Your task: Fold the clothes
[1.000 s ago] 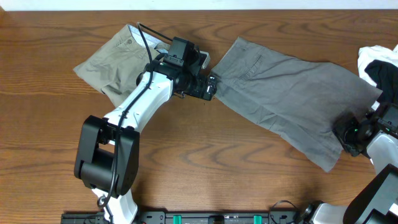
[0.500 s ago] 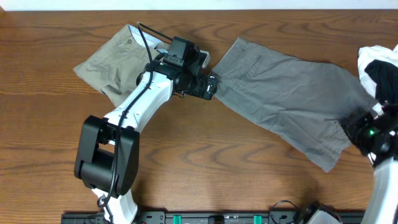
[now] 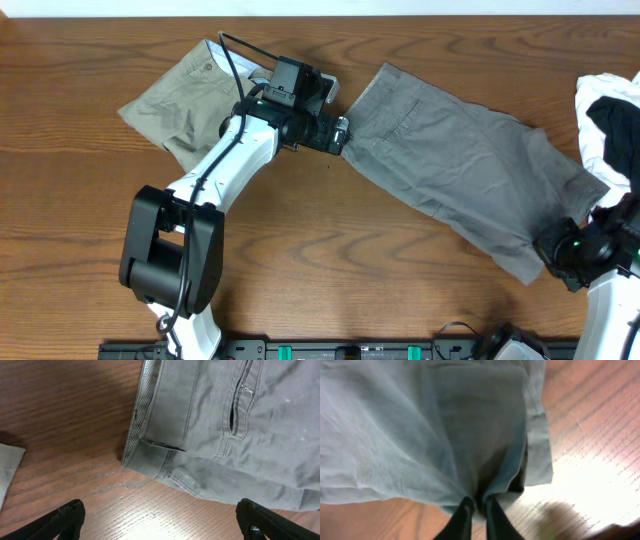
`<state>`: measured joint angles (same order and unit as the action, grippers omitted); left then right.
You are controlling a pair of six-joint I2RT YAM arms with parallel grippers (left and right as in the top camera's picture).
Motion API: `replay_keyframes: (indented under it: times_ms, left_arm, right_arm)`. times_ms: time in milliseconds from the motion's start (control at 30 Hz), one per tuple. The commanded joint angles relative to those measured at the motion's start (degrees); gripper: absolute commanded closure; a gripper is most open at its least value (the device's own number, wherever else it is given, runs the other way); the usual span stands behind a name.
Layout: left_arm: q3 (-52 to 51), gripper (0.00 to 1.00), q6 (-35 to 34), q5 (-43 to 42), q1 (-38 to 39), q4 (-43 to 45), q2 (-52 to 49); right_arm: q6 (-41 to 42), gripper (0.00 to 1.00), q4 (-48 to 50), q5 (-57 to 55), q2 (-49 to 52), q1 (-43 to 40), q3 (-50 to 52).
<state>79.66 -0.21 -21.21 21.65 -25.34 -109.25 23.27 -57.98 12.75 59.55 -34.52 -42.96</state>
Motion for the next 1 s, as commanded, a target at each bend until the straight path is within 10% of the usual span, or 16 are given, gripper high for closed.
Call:
replay_keyframes:
  times_ms: [0, 333, 533, 833, 967]
  left_arm:
    - [0.98, 0.02, -1.49, 0.83, 0.04, 0.74, -2.14]
    - [0.98, 0.02, -17.68, -4.96, 0.02, 12.28, -10.95]
    - [0.98, 0.02, -25.57, -4.98, 0.04, 18.25, -15.5]
    - [0.98, 0.91, -24.48, -5.18, -0.76, 8.87, -15.96]
    - [0.98, 0.94, -22.12, -5.05, -2.86, -0.17, -14.1]
  right_arm:
    - [-0.68, 0.82, 1.25, -2.05, 1.66, 0.46, 2.64]
    - [-0.92, 0.44, 8.7, -0.7, 8.66, 0.46, 6.71]
    - [-2.58, 0.42, 11.04, -0.5, 9.88, 0.46, 6.71]
    - [-2.51, 0.41, 13.86, -0.52, 10.16, 0.42, 6.71]
    - [-1.73, 0.46, 17.29, 0.57, 10.93, 0.42, 6.71]
